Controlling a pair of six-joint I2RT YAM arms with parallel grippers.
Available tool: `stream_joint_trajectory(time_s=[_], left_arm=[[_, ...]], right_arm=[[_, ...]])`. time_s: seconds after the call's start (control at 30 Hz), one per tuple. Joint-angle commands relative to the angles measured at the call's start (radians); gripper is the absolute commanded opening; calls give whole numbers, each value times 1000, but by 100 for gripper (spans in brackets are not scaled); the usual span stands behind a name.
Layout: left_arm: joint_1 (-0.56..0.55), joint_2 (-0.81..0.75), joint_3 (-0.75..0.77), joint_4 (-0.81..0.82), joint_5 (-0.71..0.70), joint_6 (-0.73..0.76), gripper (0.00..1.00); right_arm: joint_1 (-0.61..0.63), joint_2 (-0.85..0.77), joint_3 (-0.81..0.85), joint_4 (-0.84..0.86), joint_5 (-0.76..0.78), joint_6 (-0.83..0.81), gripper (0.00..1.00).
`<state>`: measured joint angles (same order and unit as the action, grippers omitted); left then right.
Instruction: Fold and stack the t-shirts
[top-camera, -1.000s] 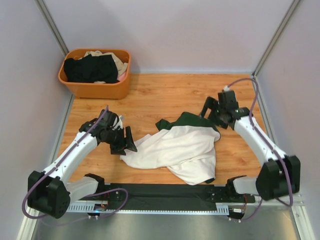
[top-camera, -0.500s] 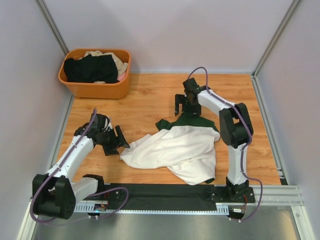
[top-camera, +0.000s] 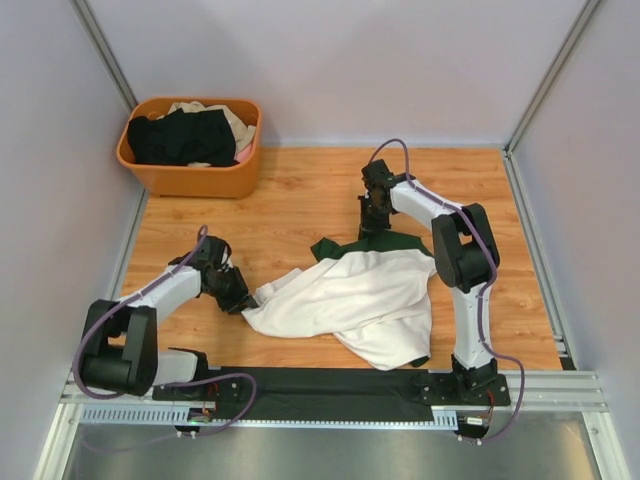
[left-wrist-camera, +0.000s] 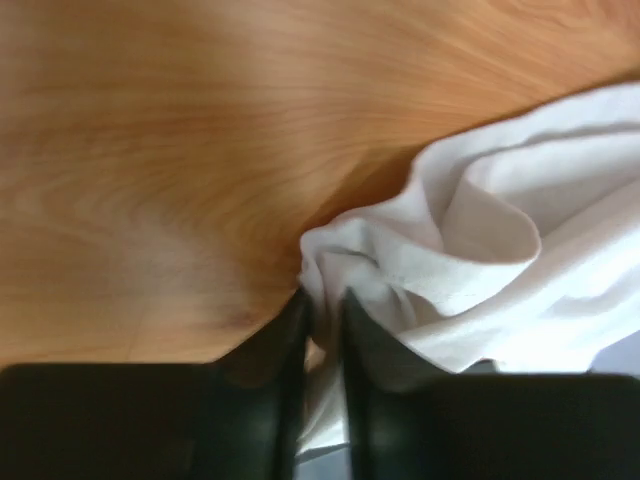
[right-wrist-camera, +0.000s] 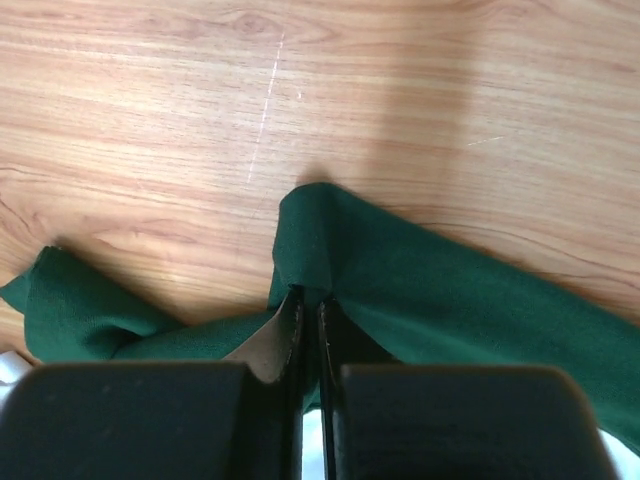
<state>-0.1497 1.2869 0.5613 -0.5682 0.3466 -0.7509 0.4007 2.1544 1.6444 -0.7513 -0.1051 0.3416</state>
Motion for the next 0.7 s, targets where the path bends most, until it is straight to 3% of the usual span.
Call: stream_joint_trajectory(time_s=[0.0, 0.07, 0.13, 0.3, 0.4, 0.47, 0.53, 0.63, 0.67], left_arm=[[-56, 77, 111, 134, -23, -1, 18], [-57, 94, 184, 102, -32, 1, 0], [-57, 92, 330, 45, -49, 13, 0], [-25, 117, 733, -175, -100, 56, 0], [12, 178, 1143, -329, -97, 85, 0], [35, 204, 1286, -432, -103, 107, 0], [39, 178, 1402, -481, -145, 134, 0], [41, 54, 1300, -464, -199, 143, 0], [41, 14, 1176, -452, -204, 147, 0]], right_arm=[[0, -30, 28, -17, -19, -27, 0], [-17, -45, 133, -65, -18, -35, 0], [-57, -44, 254, -155, -12, -41, 0], [-146, -41, 822, -316, -28, -27, 0], [-198, -117, 982, -313, -45, -13, 0], [-233, -271, 919, -232, -44, -6, 0], [-252, -408, 691, -115, -7, -15, 0], [-255, -765, 290, 70, 47, -33, 0], [-255, -830, 200, 98, 76, -23, 0]])
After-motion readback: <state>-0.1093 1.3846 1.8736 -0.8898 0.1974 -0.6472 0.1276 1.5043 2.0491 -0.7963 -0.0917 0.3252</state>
